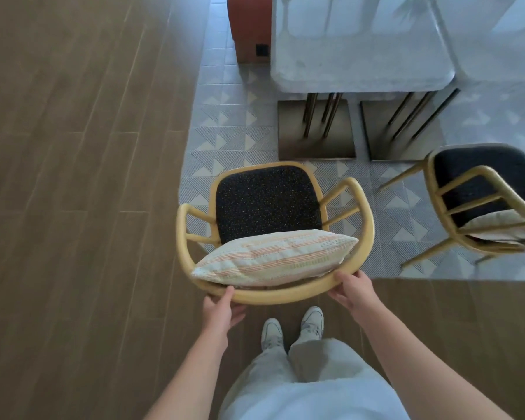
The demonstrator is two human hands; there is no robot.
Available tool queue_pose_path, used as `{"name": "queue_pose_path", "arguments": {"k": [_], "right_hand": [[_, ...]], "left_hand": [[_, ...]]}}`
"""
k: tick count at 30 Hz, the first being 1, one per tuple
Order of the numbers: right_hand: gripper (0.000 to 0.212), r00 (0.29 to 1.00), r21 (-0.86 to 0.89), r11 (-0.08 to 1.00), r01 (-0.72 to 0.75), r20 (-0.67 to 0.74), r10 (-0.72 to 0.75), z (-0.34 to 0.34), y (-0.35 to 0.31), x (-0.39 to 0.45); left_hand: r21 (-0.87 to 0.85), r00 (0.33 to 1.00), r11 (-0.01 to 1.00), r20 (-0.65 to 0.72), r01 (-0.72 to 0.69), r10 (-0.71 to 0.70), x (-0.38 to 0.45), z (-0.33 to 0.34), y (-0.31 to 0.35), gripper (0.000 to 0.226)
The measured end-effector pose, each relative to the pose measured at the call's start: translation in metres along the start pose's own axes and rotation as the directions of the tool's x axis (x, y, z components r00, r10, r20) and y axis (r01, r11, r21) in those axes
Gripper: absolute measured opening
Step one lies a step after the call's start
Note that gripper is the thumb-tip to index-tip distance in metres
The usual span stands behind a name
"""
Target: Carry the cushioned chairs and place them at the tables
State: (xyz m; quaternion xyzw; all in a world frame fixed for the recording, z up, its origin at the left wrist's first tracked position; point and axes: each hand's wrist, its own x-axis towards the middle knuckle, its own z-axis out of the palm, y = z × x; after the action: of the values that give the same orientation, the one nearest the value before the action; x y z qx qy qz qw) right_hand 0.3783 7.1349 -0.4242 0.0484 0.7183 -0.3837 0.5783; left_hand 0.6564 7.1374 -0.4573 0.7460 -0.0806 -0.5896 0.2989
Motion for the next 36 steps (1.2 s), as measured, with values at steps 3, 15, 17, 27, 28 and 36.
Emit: {"name": "queue_pose_path", "arguments": {"k": [3, 15, 17, 27, 28, 36], "right_hand": [[0.038, 1.0, 0.044, 0.999, -0.02, -0.007, 0.02, 0.002, -0.002, -0.004], [0.017, 0.999, -0.082, 0.996, -0.032, 0.031, 0.034, -0.034, -0.033, 0.048], [0.019, 1.0, -0.131, 0.991, -0.001, 0.01, 0.002, -0.047, -0.044, 0.059], [0.012, 0.996, -0.258, 0.963, 0.08, -0.01, -0.086, -0.121, -0.142, 0.107], [0.013, 0.996, -0.265, 0.961, 0.083, -0.015, -0.09, -0.128, -0.149, 0.111], [0.018, 0.993, -0.23, 0.969, 0.09, -0.055, -0.105, -0.175, -0.192, 0.138]], "left_hand": [[-0.033, 0.999, 0.999, 0.036, 0.03, -0.029, -0.002, -0.001, 0.0, 0.038], [-0.154, 0.998, 0.986, 0.008, 0.065, -0.065, -0.008, 0.021, -0.004, 0.036], [-0.135, 0.996, 0.987, -0.001, 0.085, -0.086, -0.017, 0.038, -0.011, 0.037], [-0.165, 0.993, 0.98, 0.056, 0.108, -0.1, -0.059, 0.16, -0.039, 0.03], [-0.162, 0.995, 0.982, 0.053, 0.097, -0.09, -0.06, 0.171, -0.038, 0.03], [-0.074, 0.998, 0.997, 0.053, 0.025, -0.021, -0.06, 0.247, -0.012, 0.035]]}}
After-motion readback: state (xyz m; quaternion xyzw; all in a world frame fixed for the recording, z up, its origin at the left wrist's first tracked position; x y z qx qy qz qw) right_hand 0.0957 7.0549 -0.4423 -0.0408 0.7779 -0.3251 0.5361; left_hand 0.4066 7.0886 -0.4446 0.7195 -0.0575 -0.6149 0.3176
